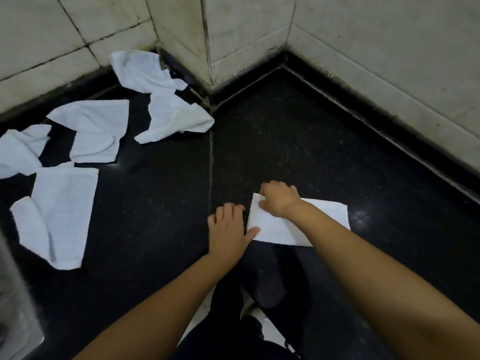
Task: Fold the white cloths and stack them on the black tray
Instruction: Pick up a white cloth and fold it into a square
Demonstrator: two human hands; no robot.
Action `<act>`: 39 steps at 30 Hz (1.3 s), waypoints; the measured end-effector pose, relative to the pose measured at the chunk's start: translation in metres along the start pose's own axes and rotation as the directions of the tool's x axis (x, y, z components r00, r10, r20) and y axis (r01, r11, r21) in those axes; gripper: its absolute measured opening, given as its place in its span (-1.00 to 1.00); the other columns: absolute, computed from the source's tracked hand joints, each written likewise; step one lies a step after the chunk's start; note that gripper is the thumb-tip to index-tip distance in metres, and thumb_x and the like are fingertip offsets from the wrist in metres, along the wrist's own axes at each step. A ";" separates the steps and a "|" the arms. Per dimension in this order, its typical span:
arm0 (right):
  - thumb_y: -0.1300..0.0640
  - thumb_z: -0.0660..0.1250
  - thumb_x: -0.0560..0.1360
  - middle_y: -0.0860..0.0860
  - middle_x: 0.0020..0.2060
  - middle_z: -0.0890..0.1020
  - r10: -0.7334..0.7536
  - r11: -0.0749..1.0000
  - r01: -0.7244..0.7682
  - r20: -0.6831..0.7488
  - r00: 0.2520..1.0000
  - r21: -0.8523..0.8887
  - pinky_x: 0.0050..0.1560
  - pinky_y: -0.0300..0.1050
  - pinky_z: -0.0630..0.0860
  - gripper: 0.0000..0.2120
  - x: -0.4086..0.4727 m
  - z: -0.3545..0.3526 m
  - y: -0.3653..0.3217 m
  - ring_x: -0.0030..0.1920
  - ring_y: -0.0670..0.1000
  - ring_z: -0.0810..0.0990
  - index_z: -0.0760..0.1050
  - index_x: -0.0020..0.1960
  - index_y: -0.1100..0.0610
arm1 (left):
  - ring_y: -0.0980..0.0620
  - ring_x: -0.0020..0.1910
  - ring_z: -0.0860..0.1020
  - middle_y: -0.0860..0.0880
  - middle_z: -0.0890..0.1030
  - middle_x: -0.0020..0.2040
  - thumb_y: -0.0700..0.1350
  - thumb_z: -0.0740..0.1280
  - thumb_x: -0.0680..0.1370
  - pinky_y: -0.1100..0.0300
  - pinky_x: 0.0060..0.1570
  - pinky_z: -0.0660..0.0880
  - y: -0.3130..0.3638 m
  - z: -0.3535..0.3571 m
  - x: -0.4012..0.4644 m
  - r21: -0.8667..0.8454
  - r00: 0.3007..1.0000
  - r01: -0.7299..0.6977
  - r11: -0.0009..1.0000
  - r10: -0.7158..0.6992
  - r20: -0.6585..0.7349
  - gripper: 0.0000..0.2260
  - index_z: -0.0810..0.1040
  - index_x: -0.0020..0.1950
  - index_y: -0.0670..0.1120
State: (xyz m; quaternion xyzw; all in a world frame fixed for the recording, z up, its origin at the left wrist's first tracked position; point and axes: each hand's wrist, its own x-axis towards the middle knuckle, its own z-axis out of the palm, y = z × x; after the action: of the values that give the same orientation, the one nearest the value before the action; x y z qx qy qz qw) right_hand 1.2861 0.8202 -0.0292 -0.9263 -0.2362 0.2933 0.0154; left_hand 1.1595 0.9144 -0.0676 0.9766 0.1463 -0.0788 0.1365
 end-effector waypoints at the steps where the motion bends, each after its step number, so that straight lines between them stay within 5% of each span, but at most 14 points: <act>1: 0.07 0.22 0.56 0.11 0.21 0.48 -0.007 0.999 0.005 0.043 0.999 0.041 0.27 0.07 0.35 -0.68 -0.002 -0.004 0.001 0.24 0.13 0.45 0.41 0.30 0.12 | -0.03 0.28 0.31 -0.03 0.32 0.32 0.24 0.18 0.53 0.09 0.22 0.24 0.000 0.000 0.001 -0.024 1.000 -0.001 1.000 0.002 0.015 -0.47 0.27 0.40 -0.02; 4: 0.08 0.26 0.54 0.02 0.02 0.53 -0.044 0.933 0.036 0.015 0.999 0.358 -0.02 -0.13 0.49 -0.82 -0.011 -0.023 0.007 0.02 0.00 0.53 0.45 0.13 0.08 | -0.03 0.22 0.35 -0.02 0.39 0.21 0.10 0.22 0.55 0.07 0.18 0.29 -0.001 -0.012 0.009 -0.175 0.996 -0.006 0.985 0.021 0.084 -0.69 0.44 0.21 -0.02; 7: 0.12 0.31 0.52 -0.07 -0.10 0.51 -0.042 0.839 0.139 -0.193 0.980 0.526 -0.24 -0.27 0.38 -0.90 -0.025 -0.057 0.017 -0.09 -0.07 0.51 0.44 0.02 0.00 | -0.05 -0.09 0.49 -0.01 0.47 -0.17 -0.02 0.26 0.56 0.11 -0.14 0.36 -0.001 -0.047 0.030 -0.499 0.992 0.025 0.866 0.040 0.120 -0.84 0.44 -0.14 -0.09; 11: 0.17 0.33 0.51 -0.02 -0.14 0.57 0.020 0.744 0.316 -0.492 0.871 0.590 -0.19 -0.26 0.40 -0.91 -0.049 -0.105 0.032 -0.16 -0.11 0.51 0.52 0.01 0.10 | 0.07 -0.30 0.44 0.03 0.47 -0.32 -0.09 0.32 0.53 0.20 -0.29 0.33 0.011 -0.119 0.053 -0.616 0.981 -0.138 0.776 0.022 -0.191 -0.87 0.48 -0.16 -0.11; 16: 0.27 0.33 0.49 -0.13 -0.26 0.53 0.075 0.540 0.523 -0.657 0.750 0.659 -0.22 -0.46 0.39 -0.79 -0.087 -0.110 0.039 -0.32 -0.30 0.46 0.47 -0.16 -0.04 | 0.19 -0.25 0.48 0.09 0.52 -0.24 -0.14 0.32 0.54 0.39 -0.21 0.38 0.034 -0.156 0.027 -0.659 0.898 -0.374 0.652 0.076 -0.434 -0.93 0.51 -0.11 -0.11; 19: 0.28 0.34 0.49 -0.11 -0.24 0.56 0.040 0.560 0.503 -0.628 0.777 0.658 -0.15 -0.35 0.42 -0.76 -0.103 -0.066 0.048 -0.23 -0.19 0.49 0.48 -0.18 -0.06 | 0.12 -0.18 0.54 0.03 0.58 -0.19 -0.16 0.33 0.54 0.33 -0.13 0.43 0.028 -0.123 0.000 -0.688 0.924 -0.354 0.634 0.124 -0.361 -0.94 0.54 -0.07 -0.15; 23: 0.23 0.35 0.50 0.10 -0.17 0.62 0.020 0.608 0.328 -0.427 0.904 0.723 -0.07 -0.14 0.47 -0.90 -0.119 0.013 0.066 -0.16 -0.08 0.53 0.53 -0.14 0.05 | 0.08 -0.07 0.59 0.00 0.63 -0.08 -0.16 0.35 0.53 0.10 0.03 0.52 0.007 -0.058 -0.032 -0.642 0.966 -0.257 0.722 0.214 -0.146 -0.91 0.57 -0.01 -0.16; 27: 0.17 0.39 0.48 0.14 -0.18 0.60 0.012 0.643 0.192 -0.260 0.965 0.742 -0.08 -0.19 0.46 -0.95 -0.140 0.063 0.072 -0.19 -0.09 0.51 0.56 -0.09 0.04 | 0.06 -0.07 0.63 -0.01 0.66 -0.08 -0.15 0.36 0.52 0.00 0.05 0.54 -0.009 -0.019 -0.058 -0.688 0.977 -0.131 0.713 0.211 0.032 -0.90 0.58 -0.01 -0.14; 33: 0.12 0.36 0.51 0.12 -0.19 0.58 0.081 0.599 0.211 -0.321 0.944 0.773 -0.08 -0.14 0.47 -0.96 -0.107 0.039 0.069 -0.20 -0.06 0.48 0.59 -0.08 0.05 | 0.03 -0.08 0.60 -0.03 0.63 -0.12 -0.11 0.33 0.54 0.05 0.01 0.56 -0.002 -0.036 -0.021 -0.732 0.995 -0.056 0.679 0.094 0.011 -0.91 0.57 -0.05 -0.12; 39: 0.13 0.30 0.53 0.04 -0.11 0.56 0.280 0.665 0.037 -0.295 0.913 0.746 -0.07 -0.17 0.47 -0.87 -0.033 0.011 0.057 -0.10 -0.02 0.52 0.54 0.06 0.10 | -0.01 0.03 0.46 0.00 0.52 -0.07 -0.02 0.27 0.56 0.06 0.09 0.40 0.008 -0.038 0.055 -0.461 0.997 0.024 0.887 -0.055 -0.053 -0.87 0.54 -0.05 -0.06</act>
State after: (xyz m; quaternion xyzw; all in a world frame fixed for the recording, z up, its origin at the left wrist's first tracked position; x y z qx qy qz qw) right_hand 1.2812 0.7537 -0.0301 -0.8928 -0.0257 0.1756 0.4141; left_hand 1.2186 0.9324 -0.0399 0.9154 0.1849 -0.0132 0.3573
